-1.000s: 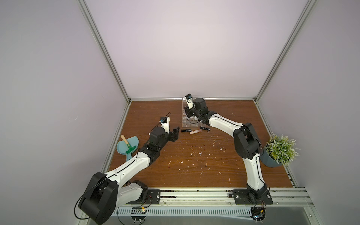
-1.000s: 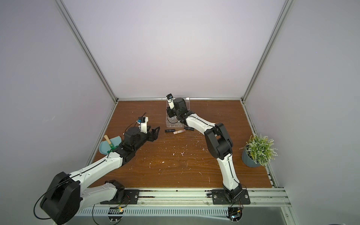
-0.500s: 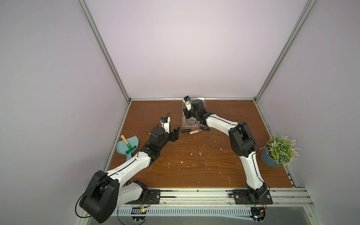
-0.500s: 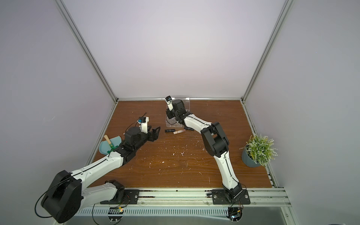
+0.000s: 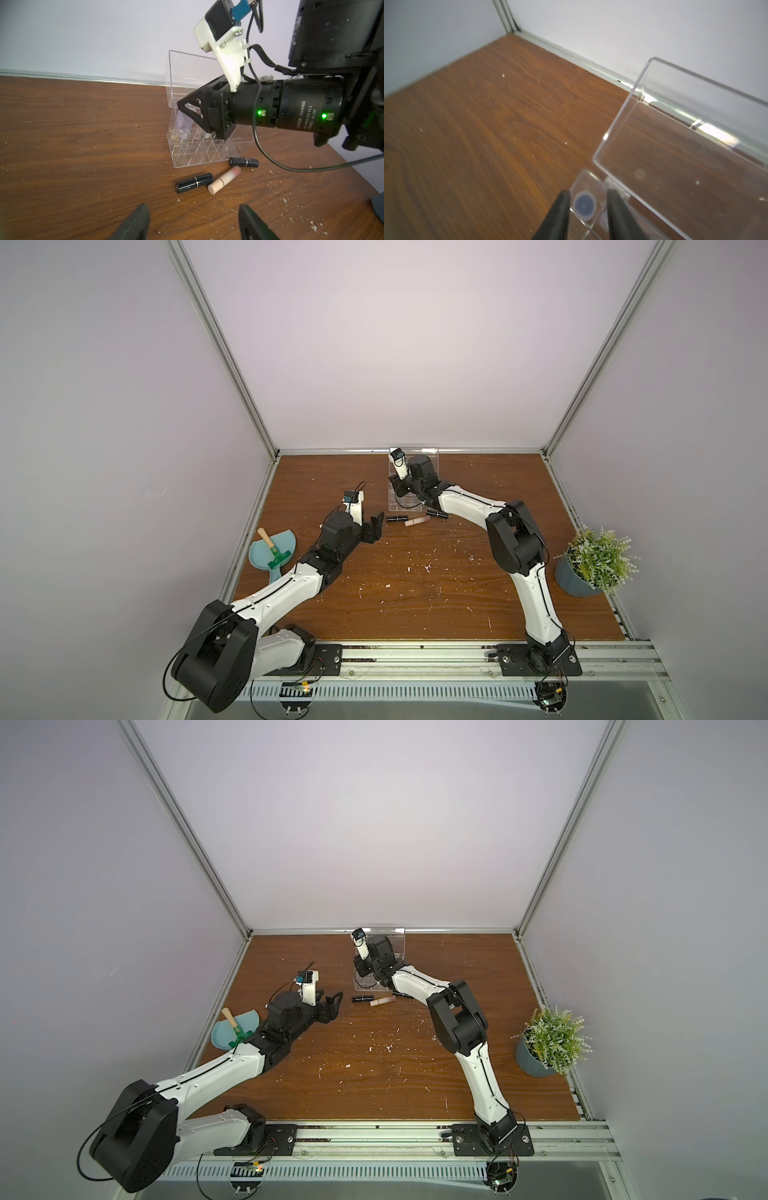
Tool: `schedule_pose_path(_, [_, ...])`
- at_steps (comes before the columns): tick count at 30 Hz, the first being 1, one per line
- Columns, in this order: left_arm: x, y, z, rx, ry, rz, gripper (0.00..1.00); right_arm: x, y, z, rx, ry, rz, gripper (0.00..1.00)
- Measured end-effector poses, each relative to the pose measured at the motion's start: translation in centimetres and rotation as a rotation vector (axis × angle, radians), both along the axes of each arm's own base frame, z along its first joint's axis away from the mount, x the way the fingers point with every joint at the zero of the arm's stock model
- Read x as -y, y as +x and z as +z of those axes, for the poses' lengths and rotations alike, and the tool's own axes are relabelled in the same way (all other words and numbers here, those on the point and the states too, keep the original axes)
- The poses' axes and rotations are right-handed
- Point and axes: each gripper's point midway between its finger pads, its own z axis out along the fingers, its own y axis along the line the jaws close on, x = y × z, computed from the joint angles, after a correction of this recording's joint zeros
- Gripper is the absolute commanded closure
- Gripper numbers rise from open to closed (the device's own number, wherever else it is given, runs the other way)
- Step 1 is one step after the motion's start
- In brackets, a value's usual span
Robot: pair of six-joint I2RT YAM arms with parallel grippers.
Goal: Arrange the lipsticks in the organizer
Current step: Place the lipstick in the storage box, then pick up the lipstick at the center of the board.
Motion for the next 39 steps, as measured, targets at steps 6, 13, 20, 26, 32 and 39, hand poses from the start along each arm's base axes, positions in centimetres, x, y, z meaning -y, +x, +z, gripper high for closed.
schedule_pose_path(6, [0.6, 1.1, -2.4, -0.077, 0.088, -0.019, 0.28, 0.9, -1.3, -0.5, -0.017, -0.005, 0.001, 0.34])
schedule_pose_path(13, [2.0, 3.9, -4.9, -0.159, 0.235, -0.072, 0.27, 4.3, -5.8, 4.6, 0.009, 0.058, -0.017, 0.3])
schedule_pose_path(20, [3.1, 4.9, -7.5, -0.224, 0.348, -0.167, 0.26, 9.0, -10.6, 13.0, 0.124, 0.222, -0.044, 0.25])
schedule_pose_path(26, [3.8, 5.7, -8.8, -0.259, 0.393, -0.241, 0.26, 12.3, -12.7, 15.0, 0.156, 0.281, -0.085, 0.24])
schedule_pose_path(32, [3.7, 5.7, -11.3, -0.339, 0.401, -0.29, 0.26, 14.5, -13.8, 16.1, 0.174, 0.309, -0.114, 0.24])
schedule_pose_path(39, [4.7, 6.2, -11.9, -0.38, 0.379, -0.349, 0.27, 16.0, -13.7, 17.1, 0.179, 0.346, -0.134, 0.25])
